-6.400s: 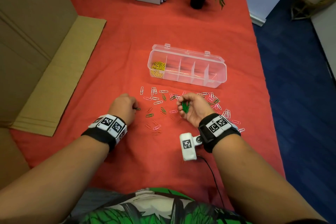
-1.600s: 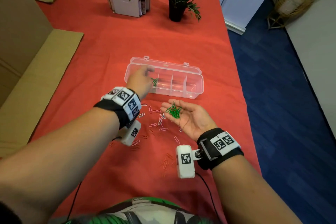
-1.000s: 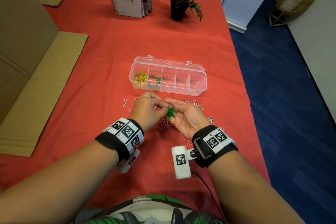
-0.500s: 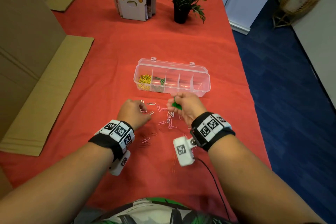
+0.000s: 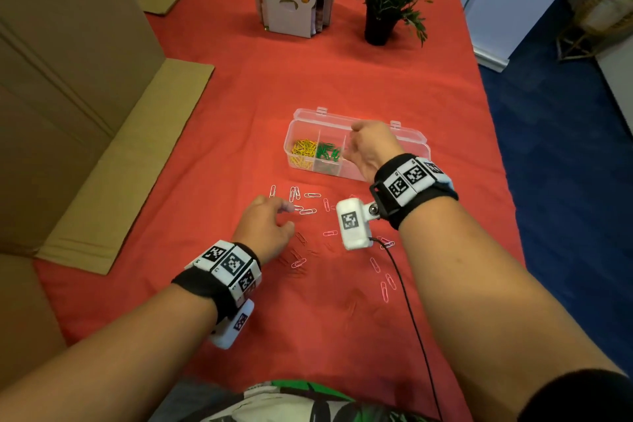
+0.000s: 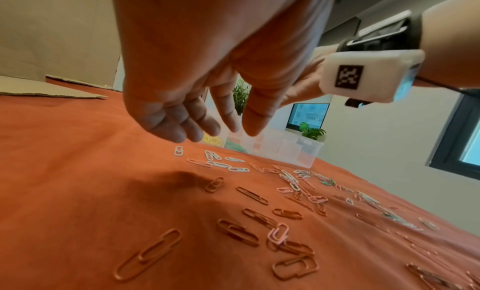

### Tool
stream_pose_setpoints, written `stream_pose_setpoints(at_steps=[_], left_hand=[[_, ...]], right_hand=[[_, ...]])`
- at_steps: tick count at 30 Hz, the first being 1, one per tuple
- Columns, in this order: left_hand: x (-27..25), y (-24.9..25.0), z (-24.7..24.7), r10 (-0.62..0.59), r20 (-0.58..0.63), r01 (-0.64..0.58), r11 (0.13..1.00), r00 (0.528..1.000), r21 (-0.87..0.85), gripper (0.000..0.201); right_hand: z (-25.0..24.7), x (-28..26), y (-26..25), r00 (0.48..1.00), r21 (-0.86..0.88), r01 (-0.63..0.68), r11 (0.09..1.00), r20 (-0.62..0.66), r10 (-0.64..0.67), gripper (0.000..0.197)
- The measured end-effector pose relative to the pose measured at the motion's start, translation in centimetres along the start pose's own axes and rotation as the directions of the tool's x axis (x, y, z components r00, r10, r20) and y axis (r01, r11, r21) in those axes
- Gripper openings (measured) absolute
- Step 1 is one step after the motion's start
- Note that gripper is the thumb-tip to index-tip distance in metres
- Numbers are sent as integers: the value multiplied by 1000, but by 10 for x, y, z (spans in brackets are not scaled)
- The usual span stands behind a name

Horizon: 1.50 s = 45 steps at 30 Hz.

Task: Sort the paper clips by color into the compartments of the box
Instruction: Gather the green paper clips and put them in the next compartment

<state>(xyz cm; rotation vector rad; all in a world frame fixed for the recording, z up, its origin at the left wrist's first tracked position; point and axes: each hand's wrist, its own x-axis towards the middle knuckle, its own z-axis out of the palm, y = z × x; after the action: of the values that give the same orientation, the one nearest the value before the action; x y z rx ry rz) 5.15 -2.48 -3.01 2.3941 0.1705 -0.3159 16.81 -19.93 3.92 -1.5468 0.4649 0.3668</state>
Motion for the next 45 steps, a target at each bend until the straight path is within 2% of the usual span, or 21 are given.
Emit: stream_pose_setpoints(at_steps=[3,7,10,15,19,24,27,30,32,35,37,39,41,43,45], left_hand=[[1,3,5,23,22,-23,1000,1000,3,25],[7,20,18,111,79,-113,993,991,25,23],[12,36,34,171,111,-178,983,979,49,21],[21,64,68,280,202,-310,941,939,138,27],[30,84,92,354,262,-415,881,898,229,32],[40,107,112,420,322,-509,813,849,282,32],[44,113,123,416,390,-536,795,822,283,30],[44,113,127,417,386,-543,775,823,322,26],[42,111,126,425,368,-544,770,827,333,22],[41,106,124,437,376,-559,759,817,333,18],[40,105,122,416,377,-535,787,828,308,18],[37,102,118,349,328,-434,868,878,240,17],[33,97,113,275,243,-300,951,930,73,18],[30,94,107,221,231,-211,975,947,-68,23],[32,95,104,137,277,-90,980,951,-178,22]], right_hand=[[-20,-12,10,996,-79,51,996,-70,-56,47],[-68,-25,46,980,-320,95,943,-135,-144,27],[-104,-36,81,969,-507,33,862,-196,-153,20],[-146,-50,119,953,-699,-109,707,-276,-126,27],[-149,-45,125,949,-808,-29,588,-207,-238,32],[-142,-30,133,950,-893,135,430,-6,-312,39],[-145,-28,136,950,-925,144,351,31,-310,30],[-153,-30,141,955,-941,129,313,33,-295,14],[-158,-33,144,956,-924,137,356,30,-291,7],[-162,-40,146,954,-857,148,493,-7,-299,1],[-163,-49,144,960,-793,125,596,-55,-275,5],[-162,-59,144,969,-696,91,712,-103,-225,11],[-159,-66,148,978,-581,41,813,-144,-153,15],[-158,-67,153,978,-442,-7,897,-188,-86,21],[-157,-70,158,979,-376,-28,926,-197,-50,26]])
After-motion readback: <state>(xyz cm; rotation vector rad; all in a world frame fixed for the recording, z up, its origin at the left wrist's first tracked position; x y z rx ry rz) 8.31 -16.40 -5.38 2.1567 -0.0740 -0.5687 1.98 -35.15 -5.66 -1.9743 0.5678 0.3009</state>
